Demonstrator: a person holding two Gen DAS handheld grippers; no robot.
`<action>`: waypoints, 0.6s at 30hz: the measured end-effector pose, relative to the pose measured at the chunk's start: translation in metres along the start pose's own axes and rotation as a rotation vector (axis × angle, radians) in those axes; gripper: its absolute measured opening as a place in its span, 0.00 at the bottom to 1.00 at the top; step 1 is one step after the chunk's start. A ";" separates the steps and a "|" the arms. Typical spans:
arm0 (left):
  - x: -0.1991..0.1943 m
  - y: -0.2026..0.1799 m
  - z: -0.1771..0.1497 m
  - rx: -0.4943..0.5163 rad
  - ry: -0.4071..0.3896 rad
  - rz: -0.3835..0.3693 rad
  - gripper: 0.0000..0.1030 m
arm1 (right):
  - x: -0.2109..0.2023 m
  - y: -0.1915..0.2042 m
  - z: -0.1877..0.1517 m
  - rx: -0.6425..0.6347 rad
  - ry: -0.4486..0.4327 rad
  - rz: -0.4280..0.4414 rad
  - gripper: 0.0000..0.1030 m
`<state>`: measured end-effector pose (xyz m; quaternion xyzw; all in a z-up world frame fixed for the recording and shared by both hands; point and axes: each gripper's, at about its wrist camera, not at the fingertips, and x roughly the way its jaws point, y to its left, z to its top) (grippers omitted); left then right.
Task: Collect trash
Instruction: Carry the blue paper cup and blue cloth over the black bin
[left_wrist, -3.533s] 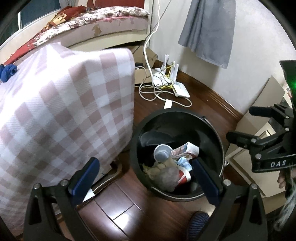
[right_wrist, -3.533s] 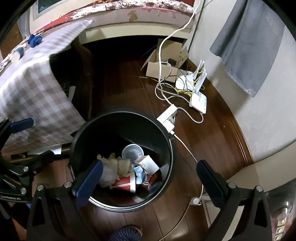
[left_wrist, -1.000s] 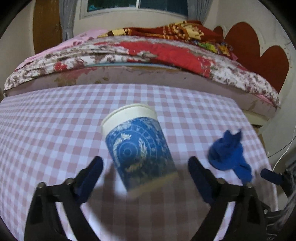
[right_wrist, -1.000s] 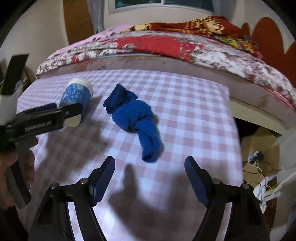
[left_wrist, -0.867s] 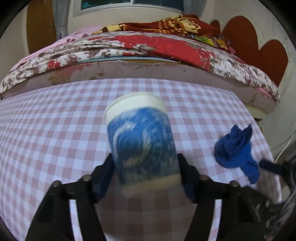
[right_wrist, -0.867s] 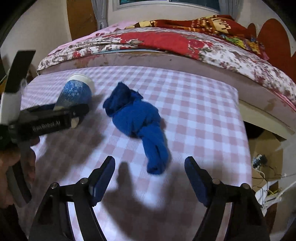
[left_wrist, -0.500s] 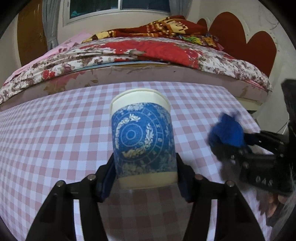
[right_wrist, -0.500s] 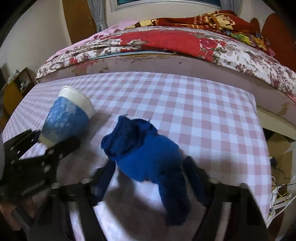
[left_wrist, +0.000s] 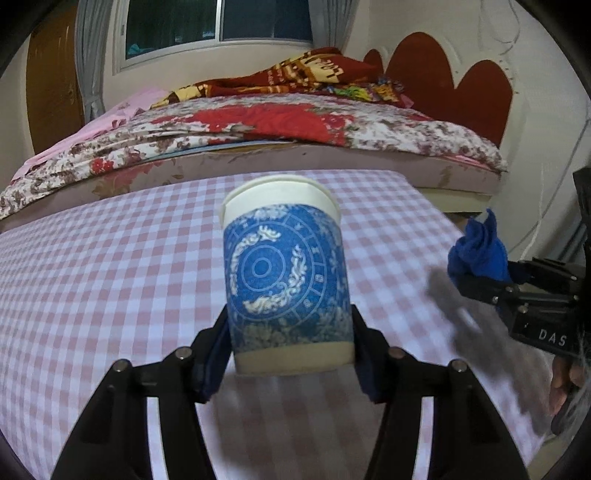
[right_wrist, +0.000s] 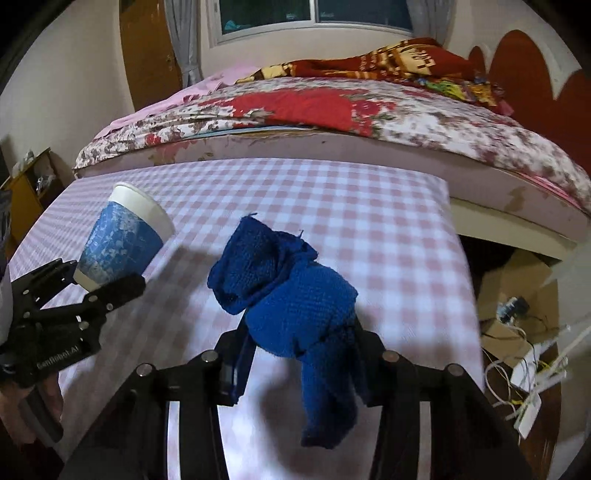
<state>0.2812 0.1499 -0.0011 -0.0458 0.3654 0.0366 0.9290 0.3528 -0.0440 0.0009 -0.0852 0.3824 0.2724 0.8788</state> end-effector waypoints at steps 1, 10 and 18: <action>-0.005 -0.002 -0.003 -0.001 -0.001 -0.006 0.57 | -0.006 -0.002 -0.004 0.002 -0.003 -0.006 0.45; -0.059 -0.035 -0.032 0.031 -0.042 -0.046 0.57 | -0.087 -0.011 -0.054 0.044 -0.061 -0.046 0.45; -0.100 -0.067 -0.058 0.064 -0.074 -0.089 0.57 | -0.147 -0.017 -0.098 0.080 -0.117 -0.080 0.45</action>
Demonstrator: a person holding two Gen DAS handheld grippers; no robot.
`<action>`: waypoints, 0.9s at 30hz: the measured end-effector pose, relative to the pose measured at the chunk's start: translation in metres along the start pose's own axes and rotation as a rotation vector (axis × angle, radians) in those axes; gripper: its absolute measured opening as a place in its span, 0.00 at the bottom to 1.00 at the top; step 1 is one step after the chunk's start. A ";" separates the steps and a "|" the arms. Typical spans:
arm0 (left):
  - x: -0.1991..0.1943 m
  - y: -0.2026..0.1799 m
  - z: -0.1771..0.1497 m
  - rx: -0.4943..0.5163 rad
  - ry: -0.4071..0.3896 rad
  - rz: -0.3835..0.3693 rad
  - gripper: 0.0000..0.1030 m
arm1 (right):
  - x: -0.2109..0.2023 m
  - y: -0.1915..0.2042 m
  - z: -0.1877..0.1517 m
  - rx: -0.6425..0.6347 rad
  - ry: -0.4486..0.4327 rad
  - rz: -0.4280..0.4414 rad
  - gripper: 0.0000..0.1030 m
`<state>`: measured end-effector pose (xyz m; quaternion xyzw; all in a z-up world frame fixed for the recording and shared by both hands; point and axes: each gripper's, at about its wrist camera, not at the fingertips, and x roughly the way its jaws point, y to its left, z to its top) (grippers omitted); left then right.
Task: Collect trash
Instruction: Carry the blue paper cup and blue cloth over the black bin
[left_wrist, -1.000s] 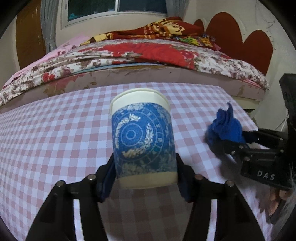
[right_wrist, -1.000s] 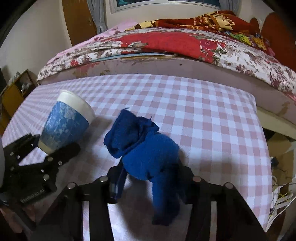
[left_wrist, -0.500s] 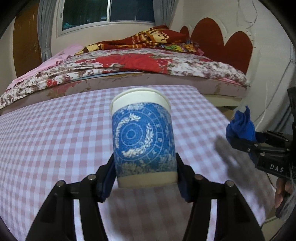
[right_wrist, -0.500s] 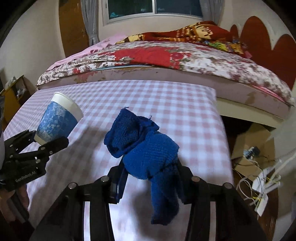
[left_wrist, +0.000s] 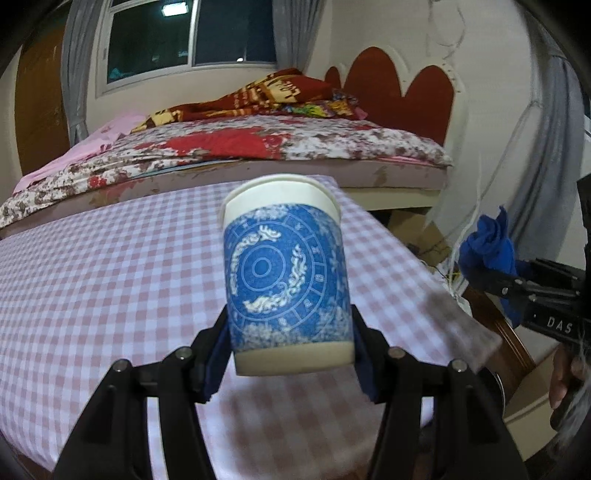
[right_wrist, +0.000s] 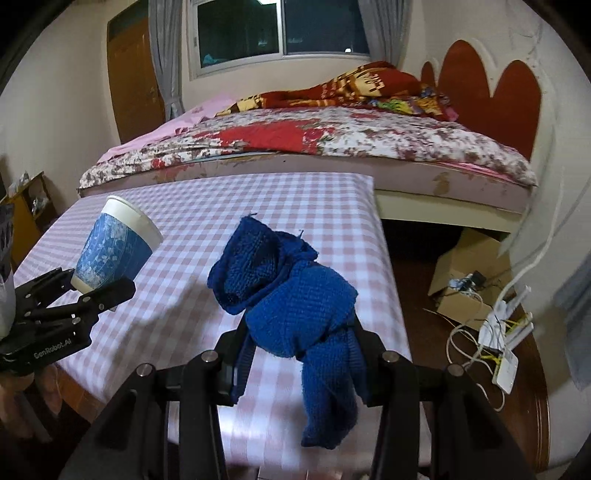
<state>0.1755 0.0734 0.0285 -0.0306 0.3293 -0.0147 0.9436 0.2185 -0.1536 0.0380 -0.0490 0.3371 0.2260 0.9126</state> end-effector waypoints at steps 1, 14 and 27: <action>-0.003 -0.005 -0.003 0.006 0.000 -0.007 0.57 | -0.008 -0.004 -0.006 0.008 -0.008 -0.007 0.45; -0.006 -0.084 -0.029 0.100 0.012 -0.126 0.57 | -0.072 -0.063 -0.068 0.093 -0.014 -0.114 0.46; -0.009 -0.157 -0.045 0.208 0.037 -0.243 0.57 | -0.111 -0.109 -0.115 0.168 -0.007 -0.201 0.46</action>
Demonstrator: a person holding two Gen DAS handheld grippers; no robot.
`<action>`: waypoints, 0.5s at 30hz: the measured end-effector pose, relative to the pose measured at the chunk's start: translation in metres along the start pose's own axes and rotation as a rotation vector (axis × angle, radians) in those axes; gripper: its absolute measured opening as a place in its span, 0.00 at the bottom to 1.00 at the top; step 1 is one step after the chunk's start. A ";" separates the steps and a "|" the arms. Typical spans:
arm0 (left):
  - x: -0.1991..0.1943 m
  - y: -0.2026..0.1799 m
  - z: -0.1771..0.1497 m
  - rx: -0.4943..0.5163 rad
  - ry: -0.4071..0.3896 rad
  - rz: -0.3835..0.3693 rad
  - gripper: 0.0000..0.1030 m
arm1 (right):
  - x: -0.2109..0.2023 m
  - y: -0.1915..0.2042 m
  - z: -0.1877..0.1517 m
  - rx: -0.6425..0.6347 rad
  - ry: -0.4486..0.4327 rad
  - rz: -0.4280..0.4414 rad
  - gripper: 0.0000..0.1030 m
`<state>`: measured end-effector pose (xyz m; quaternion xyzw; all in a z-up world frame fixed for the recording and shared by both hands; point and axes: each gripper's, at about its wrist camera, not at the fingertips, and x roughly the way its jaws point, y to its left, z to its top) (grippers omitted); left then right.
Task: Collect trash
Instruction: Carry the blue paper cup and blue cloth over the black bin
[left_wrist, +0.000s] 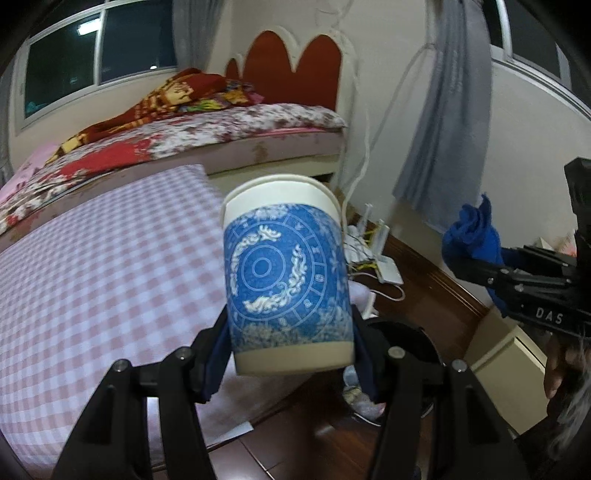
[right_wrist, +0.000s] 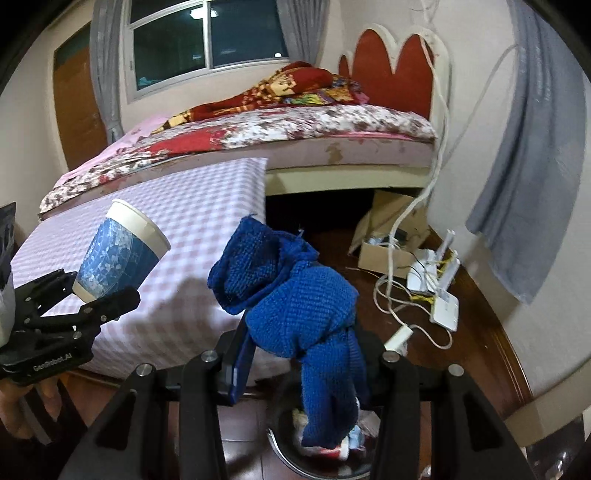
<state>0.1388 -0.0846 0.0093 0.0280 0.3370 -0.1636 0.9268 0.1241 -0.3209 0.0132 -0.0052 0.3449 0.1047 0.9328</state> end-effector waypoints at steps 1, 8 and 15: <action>0.002 -0.006 -0.001 0.011 0.005 -0.013 0.57 | -0.002 -0.005 -0.003 0.005 0.001 -0.007 0.46; 0.011 -0.037 -0.007 0.052 0.024 -0.065 0.57 | -0.009 -0.039 -0.027 0.053 0.026 -0.051 0.46; 0.018 -0.060 -0.016 0.080 0.043 -0.105 0.57 | -0.013 -0.060 -0.046 0.076 0.047 -0.076 0.46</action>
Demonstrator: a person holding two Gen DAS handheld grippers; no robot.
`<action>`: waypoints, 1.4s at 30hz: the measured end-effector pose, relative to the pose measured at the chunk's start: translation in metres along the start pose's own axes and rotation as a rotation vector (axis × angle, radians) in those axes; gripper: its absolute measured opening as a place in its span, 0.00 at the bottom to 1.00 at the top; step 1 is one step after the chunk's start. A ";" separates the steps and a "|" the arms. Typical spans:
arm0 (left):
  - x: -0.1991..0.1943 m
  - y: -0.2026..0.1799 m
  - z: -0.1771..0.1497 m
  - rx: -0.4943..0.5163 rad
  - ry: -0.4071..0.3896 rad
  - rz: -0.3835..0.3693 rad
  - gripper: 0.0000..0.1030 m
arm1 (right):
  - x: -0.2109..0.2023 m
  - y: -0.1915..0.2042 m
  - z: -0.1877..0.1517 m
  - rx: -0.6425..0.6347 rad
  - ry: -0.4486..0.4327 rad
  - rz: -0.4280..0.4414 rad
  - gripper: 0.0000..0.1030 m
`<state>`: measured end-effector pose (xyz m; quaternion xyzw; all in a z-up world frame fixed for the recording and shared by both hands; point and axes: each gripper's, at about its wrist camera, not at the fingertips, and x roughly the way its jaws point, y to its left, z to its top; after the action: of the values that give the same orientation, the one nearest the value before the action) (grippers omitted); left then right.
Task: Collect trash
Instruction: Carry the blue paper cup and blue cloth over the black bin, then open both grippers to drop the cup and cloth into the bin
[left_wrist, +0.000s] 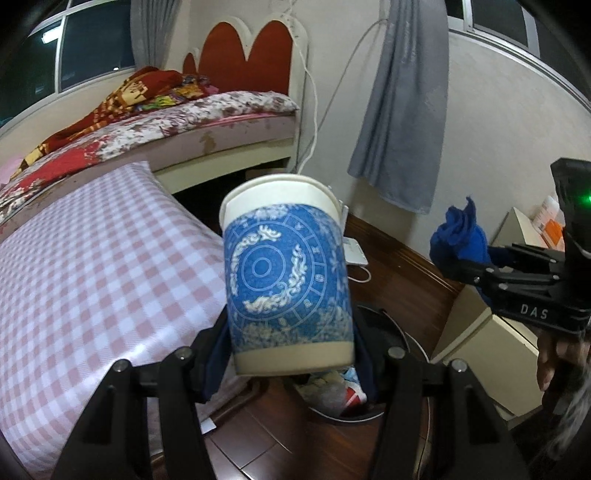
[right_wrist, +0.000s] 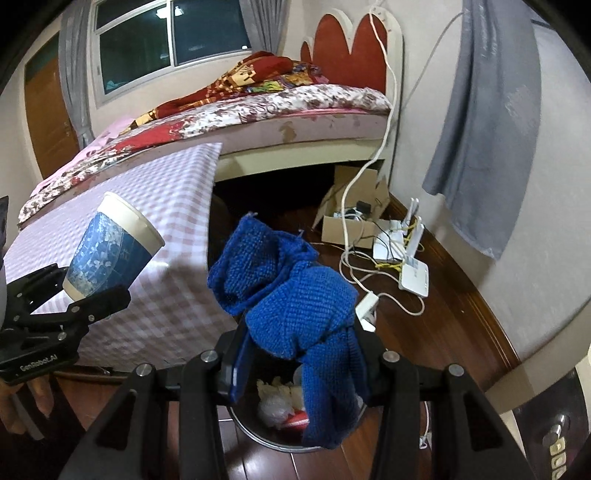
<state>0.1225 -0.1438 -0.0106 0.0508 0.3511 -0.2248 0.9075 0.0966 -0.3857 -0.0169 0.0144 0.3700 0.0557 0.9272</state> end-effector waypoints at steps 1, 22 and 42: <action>0.002 -0.003 -0.002 0.003 0.004 -0.008 0.57 | 0.000 -0.003 -0.002 0.004 0.002 -0.001 0.46; 0.053 -0.037 -0.043 0.033 0.168 -0.127 0.57 | 0.049 -0.030 -0.053 -0.004 0.176 0.001 0.47; 0.106 -0.041 -0.063 0.018 0.290 -0.230 0.61 | 0.120 -0.026 -0.085 -0.087 0.341 0.032 0.49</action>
<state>0.1347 -0.2039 -0.1251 0.0502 0.4798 -0.3203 0.8153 0.1271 -0.3991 -0.1628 -0.0294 0.5190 0.0881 0.8497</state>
